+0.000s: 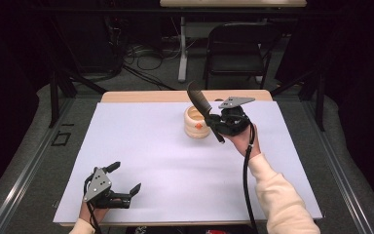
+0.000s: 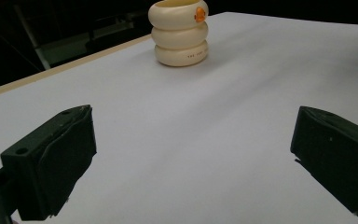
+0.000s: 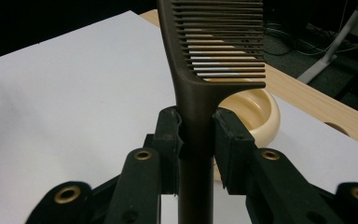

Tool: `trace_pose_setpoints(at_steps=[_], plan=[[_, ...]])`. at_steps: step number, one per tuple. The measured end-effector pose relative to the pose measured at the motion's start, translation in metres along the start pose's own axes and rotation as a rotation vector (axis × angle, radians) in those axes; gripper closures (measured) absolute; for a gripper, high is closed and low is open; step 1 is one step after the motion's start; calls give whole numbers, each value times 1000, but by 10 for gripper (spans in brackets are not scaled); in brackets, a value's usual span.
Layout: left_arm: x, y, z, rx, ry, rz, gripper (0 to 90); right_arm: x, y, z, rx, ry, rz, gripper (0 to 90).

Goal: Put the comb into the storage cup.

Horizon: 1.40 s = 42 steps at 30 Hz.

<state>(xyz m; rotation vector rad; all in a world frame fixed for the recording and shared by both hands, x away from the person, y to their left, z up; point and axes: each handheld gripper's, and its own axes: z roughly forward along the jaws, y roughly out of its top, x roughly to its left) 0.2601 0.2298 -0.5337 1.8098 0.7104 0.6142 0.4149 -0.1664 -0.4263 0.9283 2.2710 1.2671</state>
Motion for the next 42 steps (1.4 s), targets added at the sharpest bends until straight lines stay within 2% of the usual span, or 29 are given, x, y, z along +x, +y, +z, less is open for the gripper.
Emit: trace_pose_setpoints(at_steps=[16, 42], plan=[[0, 0, 0, 2, -1, 2, 2, -2, 7, 4, -17, 3, 6, 723], [0, 0, 0, 4, -2, 3, 2, -8, 22, 17, -13, 1, 1, 723]])
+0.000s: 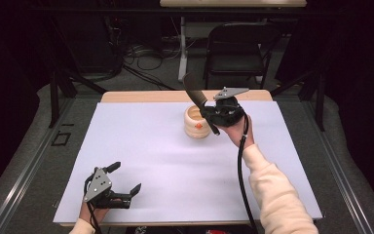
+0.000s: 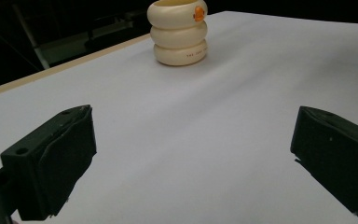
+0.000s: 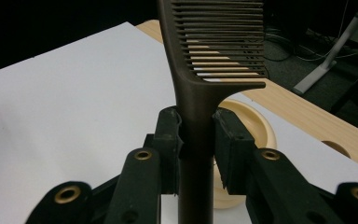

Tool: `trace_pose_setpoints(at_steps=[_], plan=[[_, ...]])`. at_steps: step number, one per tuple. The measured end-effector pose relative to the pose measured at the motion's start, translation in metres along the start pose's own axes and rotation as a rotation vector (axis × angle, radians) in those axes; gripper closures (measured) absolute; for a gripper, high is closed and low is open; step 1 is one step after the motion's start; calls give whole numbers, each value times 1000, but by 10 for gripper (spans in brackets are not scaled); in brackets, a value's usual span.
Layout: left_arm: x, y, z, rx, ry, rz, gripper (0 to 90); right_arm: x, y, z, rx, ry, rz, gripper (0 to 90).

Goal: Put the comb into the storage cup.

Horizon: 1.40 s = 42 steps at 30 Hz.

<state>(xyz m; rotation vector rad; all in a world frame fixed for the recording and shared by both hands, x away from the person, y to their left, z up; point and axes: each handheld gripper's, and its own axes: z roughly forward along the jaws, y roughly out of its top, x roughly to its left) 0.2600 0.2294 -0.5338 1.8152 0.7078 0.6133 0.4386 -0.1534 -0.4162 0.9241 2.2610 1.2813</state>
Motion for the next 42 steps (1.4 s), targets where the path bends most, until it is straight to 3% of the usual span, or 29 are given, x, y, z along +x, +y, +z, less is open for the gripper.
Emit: trace_pose_setpoints(at_steps=[42], plan=[[0, 0, 0, -4, 1, -2, 2, -2, 24, 7, -54, -18, -22, 724]])
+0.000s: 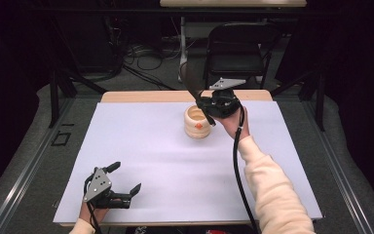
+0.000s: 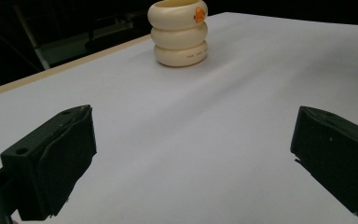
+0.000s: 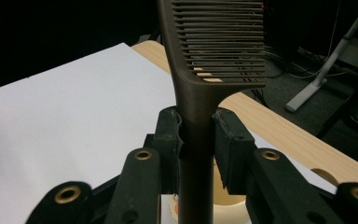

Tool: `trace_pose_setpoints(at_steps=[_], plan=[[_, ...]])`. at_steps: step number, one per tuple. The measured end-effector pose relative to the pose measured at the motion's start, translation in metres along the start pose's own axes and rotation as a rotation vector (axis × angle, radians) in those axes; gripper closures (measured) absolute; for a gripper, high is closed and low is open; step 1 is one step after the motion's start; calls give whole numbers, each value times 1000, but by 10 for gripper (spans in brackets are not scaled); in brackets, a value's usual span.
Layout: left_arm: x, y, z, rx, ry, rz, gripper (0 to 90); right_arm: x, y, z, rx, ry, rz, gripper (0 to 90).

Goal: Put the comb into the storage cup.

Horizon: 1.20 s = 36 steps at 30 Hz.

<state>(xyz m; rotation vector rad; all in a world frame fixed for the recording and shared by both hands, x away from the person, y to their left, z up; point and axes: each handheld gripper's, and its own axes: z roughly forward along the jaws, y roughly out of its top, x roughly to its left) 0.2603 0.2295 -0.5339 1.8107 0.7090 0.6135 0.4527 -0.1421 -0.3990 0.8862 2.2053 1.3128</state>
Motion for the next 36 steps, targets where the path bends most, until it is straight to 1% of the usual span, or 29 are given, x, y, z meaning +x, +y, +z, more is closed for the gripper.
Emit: trace_pose_setpoints(at_steps=[4, 6, 9, 15, 19, 23, 24, 33, 36], plan=[[0, 0, 0, -1, 0, 2, 2, 0, 2, 0, -9, 0, 0, 724], [0, 0, 0, 0, 0, -3, 2, -1, 3, 0, -9, -2, -3, 724], [0, 0, 0, -1, -3, 3, 2, -3, 3, 2, -10, -4, 3, 724], [-1, 0, 0, -1, -2, 1, 2, -4, 4, 5, -15, -10, 6, 724], [0, 0, 0, -1, -2, 2, 2, -4, 5, 6, -17, -12, -1, 724], [0, 0, 0, -5, -2, -1, 2, -5, 5, 8, -26, -13, 6, 724], [0, 0, 0, -8, -3, -5, 2, -5, 5, 9, -25, -14, 6, 724], [0, 0, -1, -8, -5, -3, 2, -5, 7, 14, -12, -15, 3, 724], [0, 0, -1, -9, -4, -7, 2, -5, 7, 16, -15, -16, 3, 724]])
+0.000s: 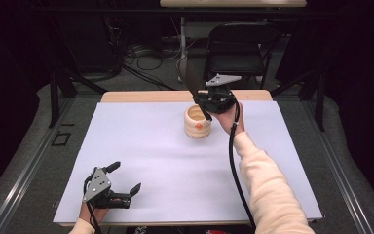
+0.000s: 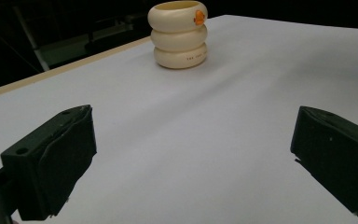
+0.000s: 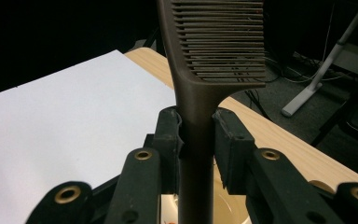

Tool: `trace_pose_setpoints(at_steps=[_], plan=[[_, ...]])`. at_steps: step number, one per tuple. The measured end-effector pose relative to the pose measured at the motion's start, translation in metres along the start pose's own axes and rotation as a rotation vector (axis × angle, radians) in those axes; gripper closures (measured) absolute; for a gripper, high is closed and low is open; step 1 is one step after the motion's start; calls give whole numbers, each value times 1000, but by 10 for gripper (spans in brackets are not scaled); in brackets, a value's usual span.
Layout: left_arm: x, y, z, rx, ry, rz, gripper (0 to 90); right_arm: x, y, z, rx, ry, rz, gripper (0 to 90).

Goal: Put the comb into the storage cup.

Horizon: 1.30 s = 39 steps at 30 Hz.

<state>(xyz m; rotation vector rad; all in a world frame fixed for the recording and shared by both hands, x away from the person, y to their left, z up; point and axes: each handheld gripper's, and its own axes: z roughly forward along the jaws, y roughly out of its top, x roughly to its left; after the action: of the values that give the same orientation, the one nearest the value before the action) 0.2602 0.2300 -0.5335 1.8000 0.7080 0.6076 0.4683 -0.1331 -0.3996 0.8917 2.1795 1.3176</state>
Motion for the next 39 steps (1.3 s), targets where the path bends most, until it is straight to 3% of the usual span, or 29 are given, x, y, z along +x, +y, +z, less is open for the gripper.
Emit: trace_pose_setpoints(at_steps=[39], plan=[[0, 0, 0, 2, -3, 3, 2, -3, 8, 18, -44, -29, -25, 725]])
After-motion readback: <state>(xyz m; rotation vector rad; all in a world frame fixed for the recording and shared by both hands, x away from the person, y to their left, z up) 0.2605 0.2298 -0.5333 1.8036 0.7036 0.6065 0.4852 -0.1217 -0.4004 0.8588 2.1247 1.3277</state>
